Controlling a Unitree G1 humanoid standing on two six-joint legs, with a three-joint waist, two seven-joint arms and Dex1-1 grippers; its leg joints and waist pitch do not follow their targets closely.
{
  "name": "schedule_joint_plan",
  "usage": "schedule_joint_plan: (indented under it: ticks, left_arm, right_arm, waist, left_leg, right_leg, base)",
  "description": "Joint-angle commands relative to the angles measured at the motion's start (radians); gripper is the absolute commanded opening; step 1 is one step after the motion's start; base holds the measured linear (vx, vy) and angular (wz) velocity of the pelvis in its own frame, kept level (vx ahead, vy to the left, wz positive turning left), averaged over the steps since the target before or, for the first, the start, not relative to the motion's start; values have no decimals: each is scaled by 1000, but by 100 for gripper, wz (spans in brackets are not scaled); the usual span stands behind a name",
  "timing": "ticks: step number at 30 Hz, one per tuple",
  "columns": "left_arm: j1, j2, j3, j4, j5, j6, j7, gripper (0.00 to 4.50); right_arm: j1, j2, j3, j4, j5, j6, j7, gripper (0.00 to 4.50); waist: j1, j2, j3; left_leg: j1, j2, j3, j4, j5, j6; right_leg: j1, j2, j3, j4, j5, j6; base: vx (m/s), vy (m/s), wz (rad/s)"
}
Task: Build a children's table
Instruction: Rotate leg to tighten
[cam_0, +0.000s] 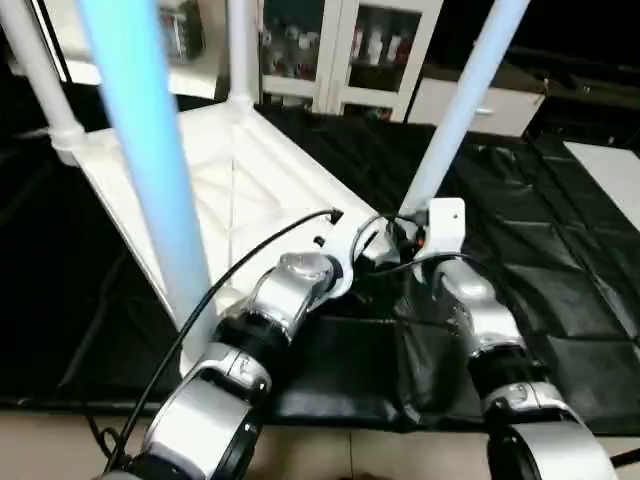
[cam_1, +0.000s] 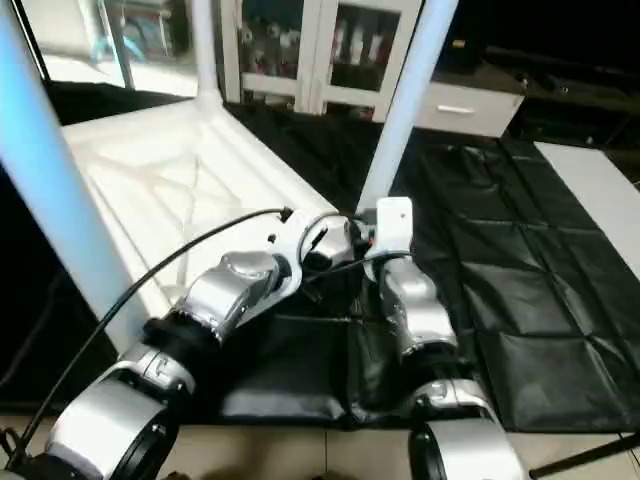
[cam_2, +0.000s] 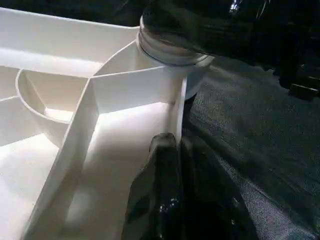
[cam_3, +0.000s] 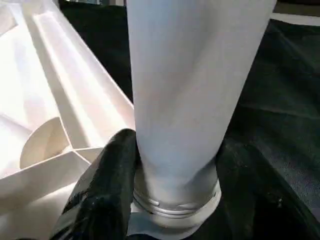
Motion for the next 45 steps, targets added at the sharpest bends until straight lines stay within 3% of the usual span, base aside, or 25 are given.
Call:
schedule_joint_plan:
  ticks: [1,5,6,9,10,11,12,13,14,16,18,20,25,27,28,32,44,45]
  left_arm:
    - [-51,27,77,-4,-2,-106,119,0]
    - [-28,44,60,-15,5,-133,87,0]
    - [-27,46,60,-10,6,-142,85,0]
    - [-6,61,44,-26,11,-160,41,0]
    - [9,71,34,-47,10,-157,9,0]
    - [16,76,28,-55,10,-157,-7,0]
    - [24,82,21,-67,9,-160,-29,0]
    - [58,106,-8,-117,5,-162,-109,0]
    - [68,113,-15,-132,3,-158,-129,0]
    - [118,152,-56,-208,-3,-155,-226,0]
    - [154,190,-86,-260,-3,-142,-288,0]
    - [184,222,-99,-307,-25,-123,-349,0]
    - [230,289,-129,-402,-54,-120,-490,0]
    - [251,313,-142,-454,-72,-113,-553,0]
    - [260,321,-146,-482,-82,-101,-579,0]
    - [267,336,-169,-520,-88,-79,-629,0]
    - [282,351,-186,-565,-76,-46,-661,0]
    - [282,352,-186,-565,-76,-46,-661,0]
  right_arm:
    - [34,50,48,8,1,6,68,199]
    - [55,45,29,-54,83,23,207,199]
    - [60,46,23,-69,103,30,233,233]
    - [92,22,30,-138,120,32,286,271]
    - [108,2,32,-171,128,39,310,275]
    - [114,-6,32,-184,132,44,321,285]
    - [121,-18,32,-199,134,49,330,298]
    - [136,-64,29,-235,128,63,347,308]
    - [139,-76,26,-245,130,69,355,313]
    - [151,-143,15,-290,134,92,410,328]
    - [155,-213,15,-327,143,118,497,351]
    - [167,-295,38,-372,151,154,618,362]
    - [237,-459,118,-491,190,197,903,401]
    - [249,-490,128,-513,222,229,967,412]
    - [249,-494,129,-519,235,245,984,436]
    - [228,-483,149,-493,221,247,1015,448]
    - [153,-474,235,-367,121,136,1059,448]
    - [153,-476,233,-365,121,134,1062,420]
  waist:
    - [7,-12,-70]
    - [9,-10,-67]
    - [10,-11,-68]
    - [2,-14,-67]
    - [-8,-12,-69]
    - [-8,-12,-69]
    - [-6,-13,-71]
    - [1,-12,-74]
    - [8,-11,-73]
    - [15,-8,-68]
    - [22,-7,-64]
    - [27,-5,-60]
    - [41,-6,-57]
    - [41,-6,-59]
    - [42,-7,-58]
    - [44,-7,-61]
    - [41,-11,-63]
    - [41,-11,-63]
  left_leg:
    - [10,28,-12,-62,-103,95]
    - [13,32,-14,-66,-147,79]
    - [12,33,-15,-66,-141,82]
    - [-7,30,-21,-70,-132,102]
    - [-14,30,-29,-73,-132,81]
    - [-14,30,-29,-73,-132,81]
    - [1,33,-25,-68,-127,81]
    - [8,34,-21,-64,-94,90]
    - [6,37,-18,-63,-58,104]
    - [10,37,-13,-63,-60,113]
    - [12,38,-12,-65,-101,107]
    - [17,39,-11,-69,-167,79]
    - [17,44,-14,-72,-201,59]
    - [14,45,-16,-73,-192,57]
    - [13,45,-16,-73,-183,58]
    - [16,44,-13,-70,-160,55]
    - [10,42,-13,-66,-137,54]
    - [10,42,-13,-66,-136,53]
  right_leg:
    - [55,-58,32,-63,-138,-208]
    - [53,-58,32,-69,-199,-190]
    - [54,-58,32,-67,-187,-188]
    - [68,-60,30,-67,-176,-176]
    - [73,-65,26,-74,-247,-148]
    - [73,-65,26,-74,-247,-148]
    - [61,-64,28,-74,-232,-165]
    - [58,-64,31,-65,-166,-196]
    - [57,-59,32,-56,-105,-220]
    - [53,-55,32,-55,-93,-233]
    - [52,-55,32,-61,-140,-226]
    - [47,-56,34,-73,-242,-202]
    - [43,-59,36,-80,-310,-164]
    - [45,-59,36,-77,-297,-169]
    - [44,-60,37,-74,-282,-176]
    - [41,-58,36,-69,-254,-195]
    - [45,-60,35,-66,-235,-194]
    - [45,-60,36,-66,-235,-193]
  base:
    - [0,0,0]
    - [0,0,0]
    - [0,0,0]
    - [0,0,0]
    - [-24,-16,-19]
    - [-24,-16,-19]
    - [0,0,0]
    - [0,0,0]
    - [0,0,0]
    - [0,0,0]
    - [0,0,0]
    - [0,0,0]
    - [0,0,0]
    - [0,0,0]
    - [0,0,0]
    - [0,0,0]
    - [0,0,0]
    - [0,0,0]
